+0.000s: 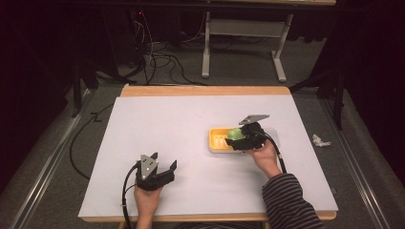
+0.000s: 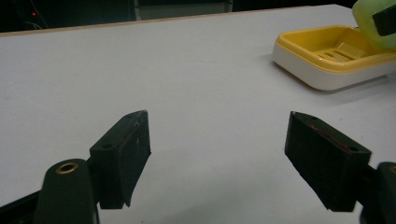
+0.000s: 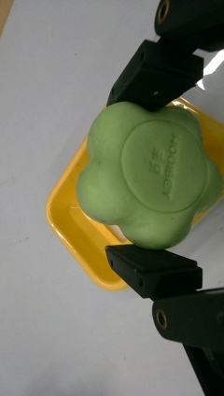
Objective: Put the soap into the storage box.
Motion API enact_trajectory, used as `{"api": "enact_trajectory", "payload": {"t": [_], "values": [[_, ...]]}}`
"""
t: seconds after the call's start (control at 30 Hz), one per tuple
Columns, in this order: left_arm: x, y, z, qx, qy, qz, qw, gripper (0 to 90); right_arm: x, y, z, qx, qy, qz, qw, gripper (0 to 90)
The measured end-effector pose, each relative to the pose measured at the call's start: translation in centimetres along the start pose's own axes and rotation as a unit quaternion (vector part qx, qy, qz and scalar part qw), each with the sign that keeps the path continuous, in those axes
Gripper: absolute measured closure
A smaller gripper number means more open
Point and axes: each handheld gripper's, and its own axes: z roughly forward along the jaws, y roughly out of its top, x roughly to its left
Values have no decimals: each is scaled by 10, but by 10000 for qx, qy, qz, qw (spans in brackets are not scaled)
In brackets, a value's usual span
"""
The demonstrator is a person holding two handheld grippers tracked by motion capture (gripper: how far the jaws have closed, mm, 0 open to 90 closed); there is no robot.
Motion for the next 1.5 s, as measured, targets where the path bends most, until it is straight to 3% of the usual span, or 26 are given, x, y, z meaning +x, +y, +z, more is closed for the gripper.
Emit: {"api": "enact_trajectory", "payload": {"t": [0.47, 0.87, 1.23, 1.5], "values": [[0, 0, 0, 6, 12, 18, 10000, 231, 1, 2, 21, 376, -185, 47, 9991, 282], [0, -1, 0, 2, 15, 48, 10000, 231, 3, 2, 15, 55, -231, 7, 9997, 268], [-1, -1, 1, 43, 47, 83, 9999, 231, -2, -2, -10, -356, -186, 72, 9992, 278], [-1, -2, 1, 52, 53, 103, 9999, 231, -1, -4, -24, -471, -169, 24, 9987, 283]]}}
